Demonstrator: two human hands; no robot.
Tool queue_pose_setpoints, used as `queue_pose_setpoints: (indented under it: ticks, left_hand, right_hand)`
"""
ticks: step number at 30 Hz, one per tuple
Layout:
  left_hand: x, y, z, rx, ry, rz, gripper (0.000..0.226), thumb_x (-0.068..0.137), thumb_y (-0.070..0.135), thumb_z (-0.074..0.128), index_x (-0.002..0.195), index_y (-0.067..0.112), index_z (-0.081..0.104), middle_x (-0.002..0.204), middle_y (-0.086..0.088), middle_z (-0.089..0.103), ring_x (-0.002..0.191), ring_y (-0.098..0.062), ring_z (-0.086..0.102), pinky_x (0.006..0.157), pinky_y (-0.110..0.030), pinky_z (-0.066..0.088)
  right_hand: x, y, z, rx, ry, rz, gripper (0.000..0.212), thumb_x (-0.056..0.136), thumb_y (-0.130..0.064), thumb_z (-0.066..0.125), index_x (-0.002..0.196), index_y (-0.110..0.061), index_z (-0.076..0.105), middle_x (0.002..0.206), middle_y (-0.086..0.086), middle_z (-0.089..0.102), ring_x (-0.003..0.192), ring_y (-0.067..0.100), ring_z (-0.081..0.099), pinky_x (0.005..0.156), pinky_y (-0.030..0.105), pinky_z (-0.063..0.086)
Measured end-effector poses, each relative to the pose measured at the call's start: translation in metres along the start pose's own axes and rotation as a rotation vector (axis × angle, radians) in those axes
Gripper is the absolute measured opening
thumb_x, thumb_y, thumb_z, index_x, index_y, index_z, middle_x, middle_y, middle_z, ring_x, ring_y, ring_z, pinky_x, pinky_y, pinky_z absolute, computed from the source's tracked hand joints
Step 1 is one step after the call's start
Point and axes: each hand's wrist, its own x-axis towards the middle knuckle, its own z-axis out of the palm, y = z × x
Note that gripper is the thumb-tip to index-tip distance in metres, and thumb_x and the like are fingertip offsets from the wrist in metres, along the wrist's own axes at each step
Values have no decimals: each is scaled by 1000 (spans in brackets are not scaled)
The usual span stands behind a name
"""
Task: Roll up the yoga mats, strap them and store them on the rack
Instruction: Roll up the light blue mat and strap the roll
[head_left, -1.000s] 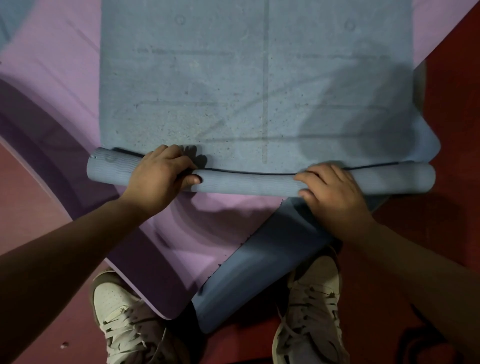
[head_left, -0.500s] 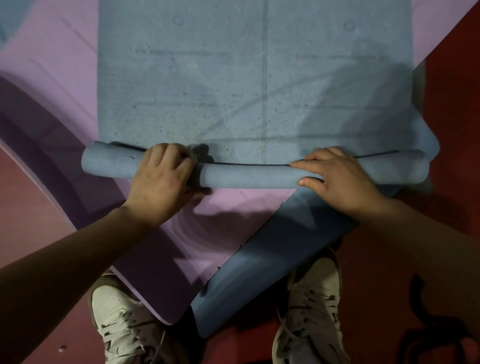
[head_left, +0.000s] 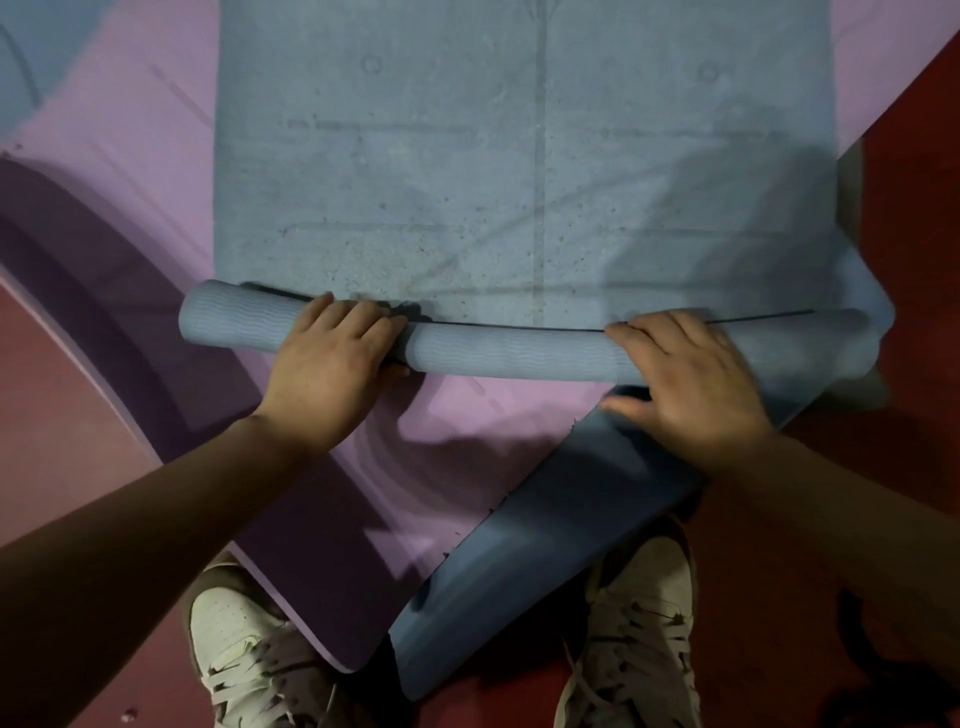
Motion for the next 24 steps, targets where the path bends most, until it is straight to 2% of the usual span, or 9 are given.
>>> queue_pose_setpoints:
  ticks: [2,4,7,9,11,13,16,20,24]
  left_hand:
    - [-1,1,2,11,5,-41,46,88,42,55,120,10,65,116,-12,62,113,-40,54,108,-58,35]
    - [0,3,3,20,40,-90,45,90,43,57,121,12,64,114,-16,57,110,-41,49,111,-61,29]
    - [3,2,1,40,61,-93,47,96,45,51,127,12,62,104,-15,56,98,-39,50,108,-57,35]
    - [4,1,2,38,74,-73,52,99,46,44,134,9,57,106,-15,58,100,-39,54,107,-54,37]
    - [4,1,5,56,80,-48,60,99,51,44,136,6,53,115,-16,59,106,-39,53,109,-54,34]
    - [6,2,8,109,66,-28,71,93,63,49,129,2,55,118,-18,58,105,-40,53,105,-53,34]
    - [17,3,5,135,29,-43,73,91,70,42,113,2,58,106,-18,59,92,-38,54,89,-51,40]
    - [28,-5,-2,108,-18,-28,78,89,73,32,107,1,59,94,-17,58,83,-37,54,78,-49,40]
    - [24,-7,-9,90,-51,-22,75,86,72,37,102,2,60,87,-14,59,77,-35,55,73,-47,39]
  right_hand:
    - [4,2,0,-13,28,-4,59,73,-35,81,124,-11,62,110,9,64,101,33,57,83,40,43]
    - [8,6,1,-16,74,-26,54,75,-30,80,121,-8,63,106,11,66,97,35,60,85,35,38]
    - [10,9,4,-22,124,-74,43,84,-32,63,119,-8,64,110,10,67,101,34,61,97,36,35]
    - [11,8,7,-41,115,-62,44,86,-33,57,123,-10,62,117,9,65,107,33,58,104,40,33]
    - [11,5,10,-81,103,-45,47,85,-33,56,126,-10,58,118,10,62,107,34,55,101,42,34]
    - [13,2,11,-124,70,-23,55,82,-42,59,126,-10,54,116,11,59,105,35,52,95,44,35]
    - [23,1,10,-189,-13,10,68,74,-59,63,121,-10,55,110,12,57,99,36,52,90,45,36]
    - [34,4,5,-246,-36,-9,64,73,-59,63,116,-11,57,100,12,59,91,35,55,83,44,39]
    - [34,4,-6,-241,-88,-39,61,73,-57,64,109,-9,60,93,14,61,84,36,58,77,43,43]
